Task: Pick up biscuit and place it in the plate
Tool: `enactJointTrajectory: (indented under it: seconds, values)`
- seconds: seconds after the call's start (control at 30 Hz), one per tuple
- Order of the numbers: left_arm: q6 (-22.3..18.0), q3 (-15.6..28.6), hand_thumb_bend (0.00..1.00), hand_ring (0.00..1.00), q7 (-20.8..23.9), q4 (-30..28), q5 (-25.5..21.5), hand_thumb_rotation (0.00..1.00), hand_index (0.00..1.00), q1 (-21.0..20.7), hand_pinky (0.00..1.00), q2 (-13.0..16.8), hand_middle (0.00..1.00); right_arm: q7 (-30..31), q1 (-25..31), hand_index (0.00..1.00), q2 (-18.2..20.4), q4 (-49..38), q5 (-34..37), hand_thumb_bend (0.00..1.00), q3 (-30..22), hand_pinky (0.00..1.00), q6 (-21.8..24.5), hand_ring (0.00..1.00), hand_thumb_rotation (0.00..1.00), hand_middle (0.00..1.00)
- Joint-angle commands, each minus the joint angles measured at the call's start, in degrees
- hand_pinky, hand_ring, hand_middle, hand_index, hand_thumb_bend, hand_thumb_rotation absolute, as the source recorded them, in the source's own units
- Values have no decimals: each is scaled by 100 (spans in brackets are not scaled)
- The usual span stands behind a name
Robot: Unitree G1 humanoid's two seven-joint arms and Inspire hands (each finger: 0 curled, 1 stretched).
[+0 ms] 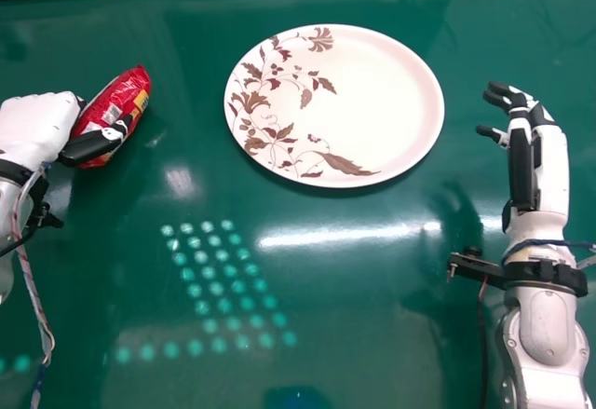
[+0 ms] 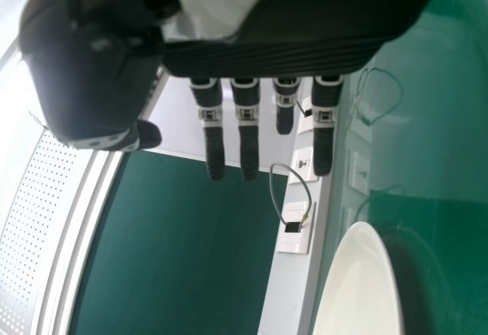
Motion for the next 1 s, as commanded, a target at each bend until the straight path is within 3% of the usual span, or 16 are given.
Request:
enactJointTrajectory:
  seconds: [0.0, 0.27, 0.47, 0.5, 0.63, 0.83, 0.97]
  values:
    - [-142, -108, 33, 37, -104, 216, -146, 0, 37, 376, 39, -101, 38, -25, 74, 78, 47, -24, 36, 51, -36, 70, -27, 78, 37, 79]
    - [-290, -107, 33, 35, 9, 235, -220, 0, 37, 423, 40, -68, 37, -27, 37, 77, 59, 41, 9, 51, -39, 69, -79, 77, 38, 79]
    - [-821, 14, 33, 32, 572, 278, -306, 0, 34, 515, 39, -34, 33, -53, 5, 77, 73, 63, -27, 52, -26, 69, -62, 77, 38, 79]
    - [-907, 56, 33, 30, 730, 261, -319, 0, 34, 542, 39, -58, 31, -54, 0, 77, 74, 68, -33, 52, -23, 69, -60, 77, 38, 79]
    - [-1242, 248, 42, 25, 1257, 151, -477, 0, 47, 645, 31, -179, 26, -42, -35, 78, 71, 81, -28, 52, -23, 70, -13, 78, 38, 79]
    - [-1568, 420, 43, 13, 1788, -47, -668, 0, 50, 612, 31, -551, 15, -16, -144, 78, 75, 148, 16, 51, -6, 69, -22, 77, 37, 79]
    - [-1629, 379, 43, 23, 1897, -207, -632, 0, 49, 517, 38, -759, 24, 15, -218, 78, 73, 183, 33, 50, 18, 69, -1, 77, 35, 79]
